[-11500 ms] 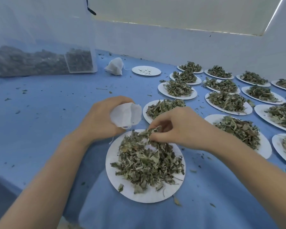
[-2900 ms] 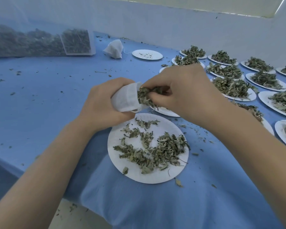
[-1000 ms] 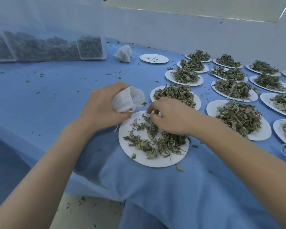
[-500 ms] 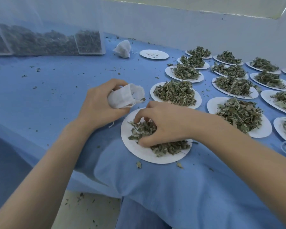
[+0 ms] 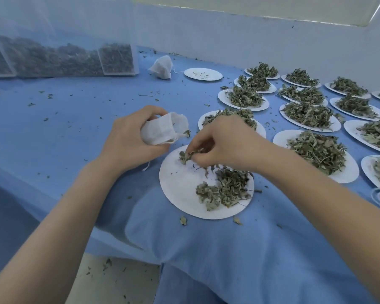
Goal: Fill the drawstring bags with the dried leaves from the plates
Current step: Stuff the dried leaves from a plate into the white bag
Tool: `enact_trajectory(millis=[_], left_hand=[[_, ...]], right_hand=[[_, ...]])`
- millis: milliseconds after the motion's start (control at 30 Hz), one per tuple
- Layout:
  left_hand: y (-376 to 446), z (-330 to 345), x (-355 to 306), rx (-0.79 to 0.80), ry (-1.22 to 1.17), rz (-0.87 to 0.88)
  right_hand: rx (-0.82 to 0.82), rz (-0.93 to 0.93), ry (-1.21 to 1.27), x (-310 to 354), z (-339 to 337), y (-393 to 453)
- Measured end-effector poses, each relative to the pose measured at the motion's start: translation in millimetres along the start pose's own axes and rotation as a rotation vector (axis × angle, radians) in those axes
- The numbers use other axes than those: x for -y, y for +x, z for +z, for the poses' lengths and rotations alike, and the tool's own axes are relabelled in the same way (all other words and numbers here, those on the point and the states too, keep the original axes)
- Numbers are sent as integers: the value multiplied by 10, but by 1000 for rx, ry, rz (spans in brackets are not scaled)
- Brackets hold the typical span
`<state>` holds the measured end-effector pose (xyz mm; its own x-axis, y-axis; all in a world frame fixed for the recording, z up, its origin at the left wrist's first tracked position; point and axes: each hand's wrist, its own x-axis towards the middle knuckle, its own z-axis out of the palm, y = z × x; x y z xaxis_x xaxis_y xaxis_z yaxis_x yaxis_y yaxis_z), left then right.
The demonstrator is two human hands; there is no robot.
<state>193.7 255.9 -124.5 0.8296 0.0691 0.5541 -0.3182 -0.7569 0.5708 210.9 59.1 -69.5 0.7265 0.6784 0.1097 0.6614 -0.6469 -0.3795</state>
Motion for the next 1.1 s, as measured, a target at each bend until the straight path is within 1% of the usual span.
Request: enact_trajectory(millis=[100, 167, 233, 367, 467, 567, 633, 733, 800, 867, 933, 1033, 1100], left_hand=[[8, -25, -14, 27, 68, -2], [9, -24, -46, 56, 143, 41], [6, -16, -102, 72, 175, 107], [3, 20, -225, 24, 132, 190], [9, 51, -291, 8, 79, 155], [11, 79, -327, 3, 48, 142], [11, 91, -341, -3, 38, 144], [16, 99, -338, 7, 0, 77], [14, 99, -323, 9, -5, 64], [9, 94, -319, 12, -11, 56], [6, 92, -332, 19, 0, 56], [6, 96, -373, 27, 25, 94], [7, 104, -398, 20, 21, 113]], right_hand=[[-97, 12, 84, -3, -213, -61], [-151, 5, 87, 15, -333, -85], [-163, -5, 59, 37, -400, -86], [-140, -42, -112, 84, -374, -52], [-147, -79, -199, 117, -325, -35], [-174, -133, -175, 135, -283, -35], [-180, -138, -92, 150, -263, -40], [-87, -125, 28, 146, -297, -48], [28, -119, 36, 146, -337, -56], [84, -117, 41, 147, -362, -62], [7, -107, 66, 148, -354, -64], [-219, -99, 75, 160, -262, -38], [-341, -83, 90, 170, -170, -20]])
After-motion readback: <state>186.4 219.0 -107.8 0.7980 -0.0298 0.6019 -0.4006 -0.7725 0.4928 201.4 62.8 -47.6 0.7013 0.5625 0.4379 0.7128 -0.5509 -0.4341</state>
